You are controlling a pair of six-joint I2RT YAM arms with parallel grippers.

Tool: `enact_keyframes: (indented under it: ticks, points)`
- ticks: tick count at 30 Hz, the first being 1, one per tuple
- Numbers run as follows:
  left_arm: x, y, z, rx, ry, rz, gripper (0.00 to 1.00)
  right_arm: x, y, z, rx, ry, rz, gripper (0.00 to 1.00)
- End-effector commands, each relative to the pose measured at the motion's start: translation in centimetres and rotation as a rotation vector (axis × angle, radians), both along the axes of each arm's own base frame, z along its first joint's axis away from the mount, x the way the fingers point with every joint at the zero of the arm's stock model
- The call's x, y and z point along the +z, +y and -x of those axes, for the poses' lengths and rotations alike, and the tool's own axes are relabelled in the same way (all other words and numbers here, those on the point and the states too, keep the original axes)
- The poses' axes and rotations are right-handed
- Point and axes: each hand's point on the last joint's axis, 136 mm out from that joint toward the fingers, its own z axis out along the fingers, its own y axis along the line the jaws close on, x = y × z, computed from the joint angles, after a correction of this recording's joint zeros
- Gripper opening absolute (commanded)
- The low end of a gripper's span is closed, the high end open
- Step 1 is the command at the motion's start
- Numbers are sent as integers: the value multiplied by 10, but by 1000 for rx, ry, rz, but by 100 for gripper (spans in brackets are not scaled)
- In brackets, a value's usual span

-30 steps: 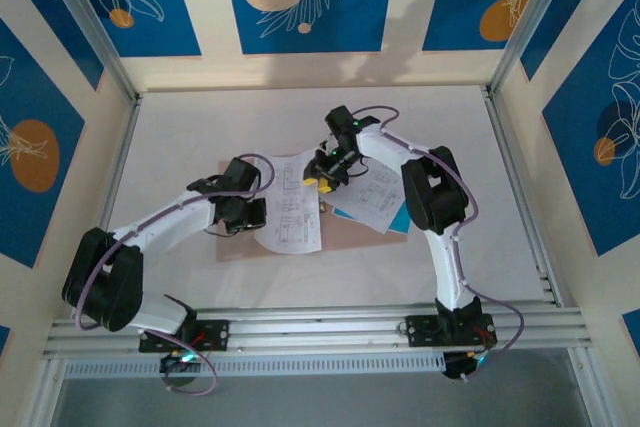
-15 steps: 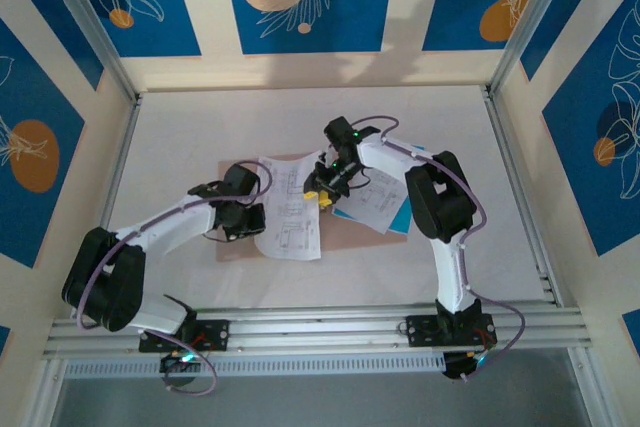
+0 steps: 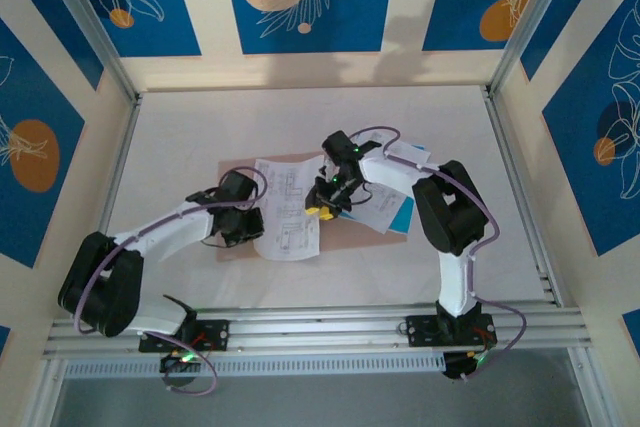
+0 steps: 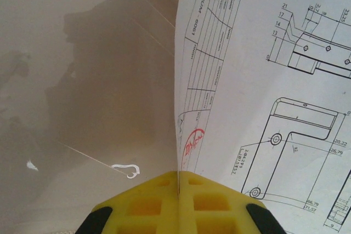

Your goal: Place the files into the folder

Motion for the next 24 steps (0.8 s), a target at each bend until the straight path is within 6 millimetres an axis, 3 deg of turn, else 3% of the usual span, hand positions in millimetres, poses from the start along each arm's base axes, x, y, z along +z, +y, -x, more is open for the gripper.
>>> enact_keyframes:
  ticks: [1,15,24]
  points:
    - [2,0,1,42,-2,40,0,5,1,2,-23,-7,-12,31]
    - [0,-2,4,60,4,66,0,-5,11,14,-2,14,0,29]
    - [0,-2,5,60,8,67,0,-12,4,19,1,11,28,27]
